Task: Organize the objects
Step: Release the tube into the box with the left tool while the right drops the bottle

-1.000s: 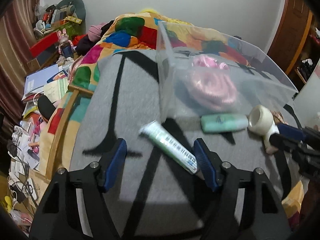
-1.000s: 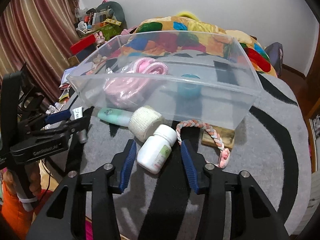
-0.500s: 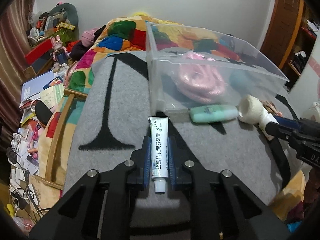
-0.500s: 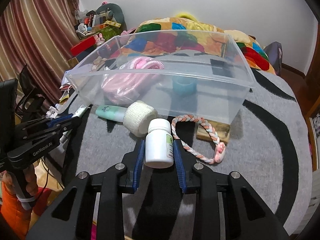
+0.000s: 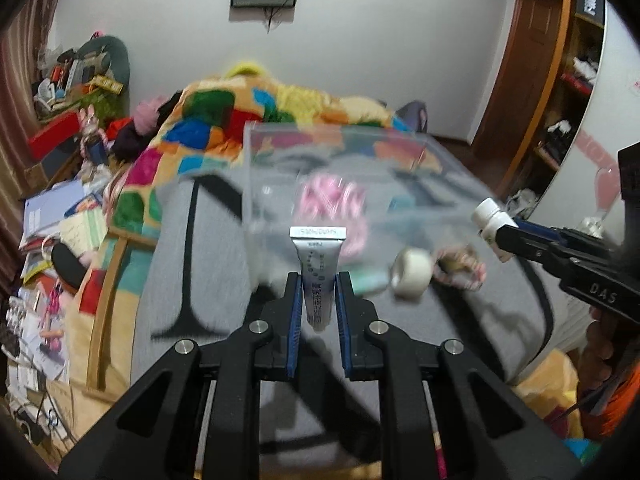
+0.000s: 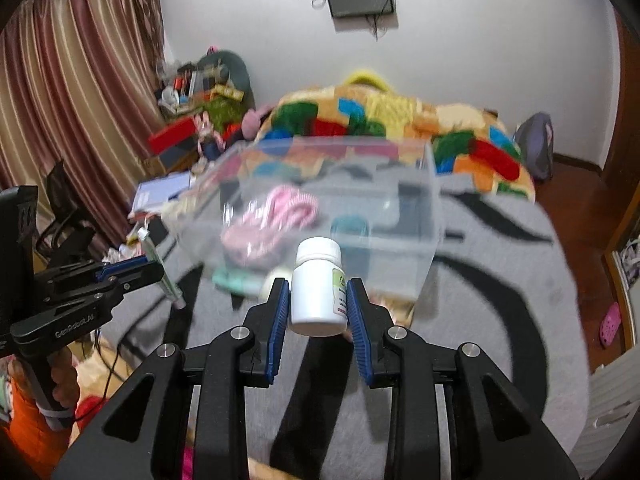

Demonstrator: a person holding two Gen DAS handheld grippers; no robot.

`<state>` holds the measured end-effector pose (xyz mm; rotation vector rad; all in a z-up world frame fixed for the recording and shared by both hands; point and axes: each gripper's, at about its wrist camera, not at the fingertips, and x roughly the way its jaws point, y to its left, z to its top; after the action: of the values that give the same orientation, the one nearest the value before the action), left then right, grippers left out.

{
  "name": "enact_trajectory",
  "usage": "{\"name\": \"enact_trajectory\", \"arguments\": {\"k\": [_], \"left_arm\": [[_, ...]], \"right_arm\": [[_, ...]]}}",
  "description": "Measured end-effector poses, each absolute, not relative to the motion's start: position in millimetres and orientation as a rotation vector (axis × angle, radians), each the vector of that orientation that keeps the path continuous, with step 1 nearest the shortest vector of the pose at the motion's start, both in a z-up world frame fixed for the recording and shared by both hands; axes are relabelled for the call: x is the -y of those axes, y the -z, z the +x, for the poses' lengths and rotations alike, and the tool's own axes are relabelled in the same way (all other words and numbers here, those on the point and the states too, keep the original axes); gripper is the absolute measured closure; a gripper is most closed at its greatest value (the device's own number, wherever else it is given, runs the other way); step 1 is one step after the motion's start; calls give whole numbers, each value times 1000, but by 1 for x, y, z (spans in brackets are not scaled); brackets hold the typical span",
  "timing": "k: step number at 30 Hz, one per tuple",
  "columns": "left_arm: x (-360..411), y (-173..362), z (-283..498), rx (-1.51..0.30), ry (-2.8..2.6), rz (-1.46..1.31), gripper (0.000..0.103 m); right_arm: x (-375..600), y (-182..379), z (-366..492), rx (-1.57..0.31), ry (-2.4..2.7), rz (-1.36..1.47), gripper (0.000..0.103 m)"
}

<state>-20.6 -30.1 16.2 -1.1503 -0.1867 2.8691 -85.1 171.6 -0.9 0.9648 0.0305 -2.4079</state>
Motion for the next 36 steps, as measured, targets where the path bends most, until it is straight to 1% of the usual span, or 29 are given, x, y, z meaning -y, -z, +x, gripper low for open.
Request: {"name": "enact_trajectory", "arguments": {"k": [7, 13, 16, 21, 27, 30, 34, 36], "left_arm": [[30, -52, -48, 169, -2910, -1029, 87], [41, -69, -73, 173, -2938, -1005, 87], [46, -64, -91, 155, -2939, -1056, 87], [48, -40, -113, 133, -2889, -1179, 87], [40, -16, -123, 141, -2826, -1270, 87], [37, -21, -120, 143, -2820, -1251, 83], [36, -37, -106, 122, -2848, -1178, 80], [35, -44, -99, 120, -2854, -1149, 75]], "right_arm": [[-164, -37, -114, -29, 2493, 832, 76], [-146, -36, -138, -40, 2474, 848, 76], [-131, -21, -150, -68, 2440, 912, 76], [-113, 11, -161, -121, 2370, 1025, 76], [-103, 28, -167, -160, 2326, 1092, 76], [-107, 24, -165, -162, 2325, 1083, 76], [-115, 9, -157, -158, 2351, 1035, 76], [-125, 0, -149, -148, 2369, 1000, 76]]}}
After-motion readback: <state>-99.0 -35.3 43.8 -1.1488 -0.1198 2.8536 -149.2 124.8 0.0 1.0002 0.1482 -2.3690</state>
